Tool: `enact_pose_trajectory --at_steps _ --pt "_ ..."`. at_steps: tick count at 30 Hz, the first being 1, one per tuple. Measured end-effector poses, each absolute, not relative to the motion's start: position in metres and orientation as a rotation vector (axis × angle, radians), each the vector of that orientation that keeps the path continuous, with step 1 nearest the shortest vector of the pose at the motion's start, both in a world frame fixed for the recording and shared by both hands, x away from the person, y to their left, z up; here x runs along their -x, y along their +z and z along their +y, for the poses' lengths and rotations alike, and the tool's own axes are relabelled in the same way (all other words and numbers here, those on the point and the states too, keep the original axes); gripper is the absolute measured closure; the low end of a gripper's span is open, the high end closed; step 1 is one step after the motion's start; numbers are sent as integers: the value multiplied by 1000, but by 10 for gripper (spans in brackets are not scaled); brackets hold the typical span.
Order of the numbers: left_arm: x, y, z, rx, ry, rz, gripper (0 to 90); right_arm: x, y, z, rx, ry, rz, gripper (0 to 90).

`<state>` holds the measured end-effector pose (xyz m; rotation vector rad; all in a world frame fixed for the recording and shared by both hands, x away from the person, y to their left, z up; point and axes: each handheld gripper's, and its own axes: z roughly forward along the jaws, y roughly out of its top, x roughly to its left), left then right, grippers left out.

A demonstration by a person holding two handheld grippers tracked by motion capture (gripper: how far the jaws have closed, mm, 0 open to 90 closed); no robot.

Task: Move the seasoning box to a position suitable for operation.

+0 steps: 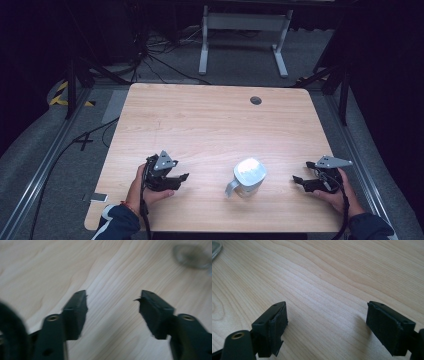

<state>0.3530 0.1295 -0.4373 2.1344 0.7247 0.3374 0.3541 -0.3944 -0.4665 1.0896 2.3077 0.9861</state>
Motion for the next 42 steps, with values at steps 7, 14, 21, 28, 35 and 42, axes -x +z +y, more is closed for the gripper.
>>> enact_pose_trajectory --at_steps 7,14,21,28,35,42 --pt "-342 -409 85 -2108 329 539 744 -354 -467 -394 -1093 986 2307 174" --pt "-332 -384 43 -2083 336 343 883 -354 -467 -395 -1097 987 2308 174" --pt "-330 -379 17 -2086 298 256 899 -355 -467 -395 -1101 992 2308 174" --pt "-331 -382 8 -2098 265 234 898 -355 -467 -395 -1101 992 2307 174" --pt "-328 -381 5 -2100 251 214 898 -355 -467 -395 -1102 992 2308 174" --pt "-333 -383 9 -2081 228 253 899 -355 -467 -395 -1103 992 2311 174"
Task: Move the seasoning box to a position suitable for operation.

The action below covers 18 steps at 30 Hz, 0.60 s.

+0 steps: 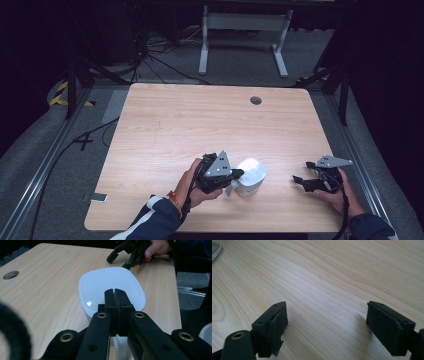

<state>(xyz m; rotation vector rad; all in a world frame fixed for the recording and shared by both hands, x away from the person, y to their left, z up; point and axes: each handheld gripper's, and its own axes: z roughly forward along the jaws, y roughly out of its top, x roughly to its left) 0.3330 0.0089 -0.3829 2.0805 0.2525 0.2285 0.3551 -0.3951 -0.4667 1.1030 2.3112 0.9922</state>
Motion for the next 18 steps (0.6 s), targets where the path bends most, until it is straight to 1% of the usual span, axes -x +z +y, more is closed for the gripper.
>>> enact_pose_trajectory --at_steps 8,13,18 --pt "-330 -383 6 -2083 221 237 899 -355 -467 -395 -1103 992 2311 174" --pt "-327 -382 3 -2099 245 216 898 -355 -467 -395 -1104 993 2312 174" --pt "-331 -383 2 -2087 251 237 898 -355 -467 -395 -1103 992 2312 174"
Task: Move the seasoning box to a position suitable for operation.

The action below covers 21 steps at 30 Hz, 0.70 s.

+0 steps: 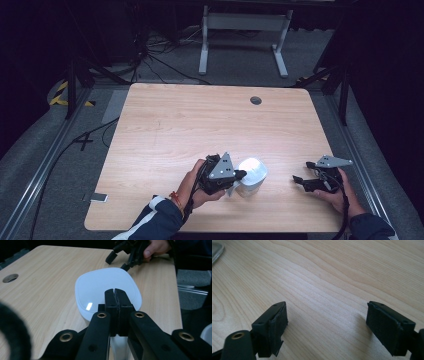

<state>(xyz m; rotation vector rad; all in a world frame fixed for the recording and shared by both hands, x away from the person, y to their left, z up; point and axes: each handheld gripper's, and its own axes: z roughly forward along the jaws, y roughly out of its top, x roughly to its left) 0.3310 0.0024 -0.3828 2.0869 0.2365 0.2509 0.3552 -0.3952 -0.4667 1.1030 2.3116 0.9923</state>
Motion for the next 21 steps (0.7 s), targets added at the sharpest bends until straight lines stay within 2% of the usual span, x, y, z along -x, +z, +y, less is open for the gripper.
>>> enact_pose_trajectory --at_steps 16,19,21 --pt "-329 -385 7 -2070 226 219 899 -355 -467 -395 -1107 992 2311 175" --pt "-330 -387 9 -2049 205 232 898 -354 -466 -395 -1100 991 2313 194" --pt "-329 -387 8 -2056 225 217 898 -353 -464 -393 -1082 982 2326 263"
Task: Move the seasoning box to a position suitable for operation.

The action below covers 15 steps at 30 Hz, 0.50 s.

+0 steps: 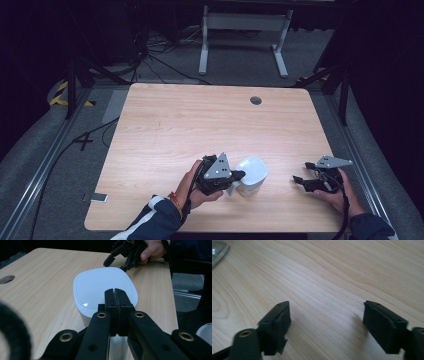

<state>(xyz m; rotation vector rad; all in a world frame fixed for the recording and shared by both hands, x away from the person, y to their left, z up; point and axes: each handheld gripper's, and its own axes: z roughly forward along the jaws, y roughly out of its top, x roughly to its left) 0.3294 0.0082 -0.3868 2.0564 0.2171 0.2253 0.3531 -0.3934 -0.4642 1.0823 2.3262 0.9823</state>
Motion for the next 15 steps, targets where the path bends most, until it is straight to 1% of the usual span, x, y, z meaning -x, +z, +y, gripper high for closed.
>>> enact_pose_trajectory --at_steps 1,2,4,6,15 --pt "-329 -387 8 -2057 227 214 899 -352 -463 -392 -1066 970 2329 293" --pt "-329 -387 8 -2056 225 217 898 -352 -461 -391 -1060 964 2326 304" --pt "-329 -387 8 -2052 221 217 898 -349 -454 -388 -1052 1037 2331 356" --pt "-329 -388 9 -2049 228 215 899 -347 -447 -385 -1032 1077 2319 382" --pt "-329 -388 10 -2047 227 215 900 -342 -436 -375 -969 1125 2332 409"
